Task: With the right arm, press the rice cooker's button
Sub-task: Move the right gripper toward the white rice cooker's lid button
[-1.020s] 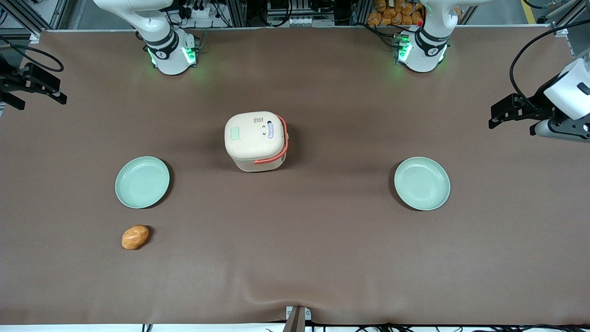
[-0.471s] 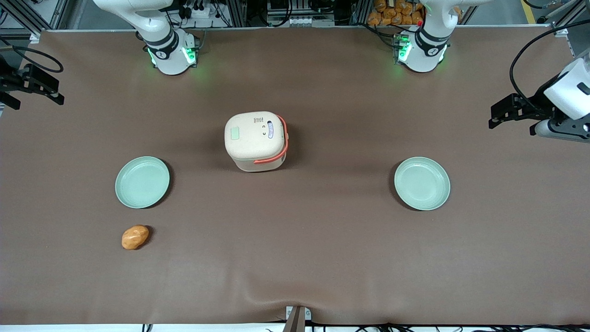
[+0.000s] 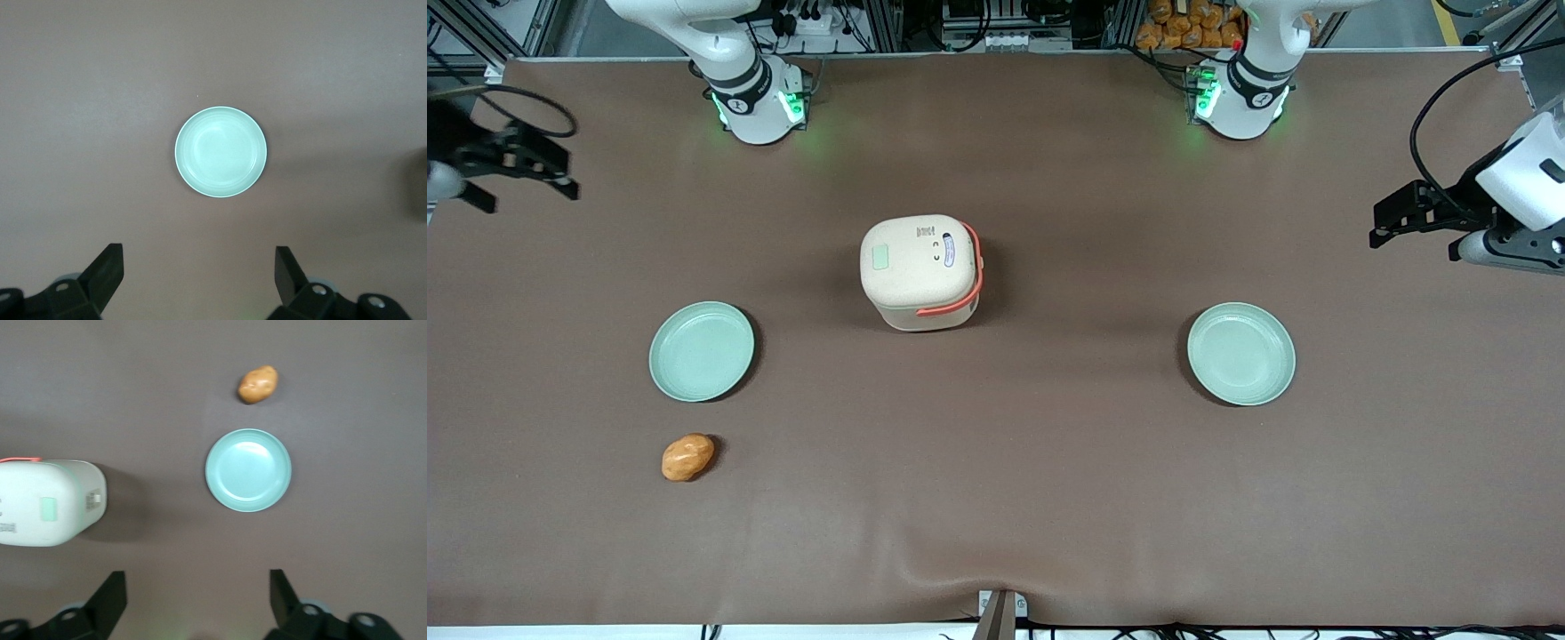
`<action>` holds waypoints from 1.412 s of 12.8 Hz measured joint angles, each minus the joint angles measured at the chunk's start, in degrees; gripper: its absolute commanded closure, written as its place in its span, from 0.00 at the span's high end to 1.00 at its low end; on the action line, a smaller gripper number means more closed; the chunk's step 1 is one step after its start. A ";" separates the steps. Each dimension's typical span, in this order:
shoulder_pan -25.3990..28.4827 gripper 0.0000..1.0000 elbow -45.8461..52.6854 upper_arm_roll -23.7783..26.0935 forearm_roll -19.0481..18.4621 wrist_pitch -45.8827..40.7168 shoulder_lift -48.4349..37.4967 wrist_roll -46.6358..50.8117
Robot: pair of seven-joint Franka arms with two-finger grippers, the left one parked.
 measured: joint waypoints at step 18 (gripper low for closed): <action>10.89 0.00 -16.41 18.77 0.09 20.49 8.12 25.19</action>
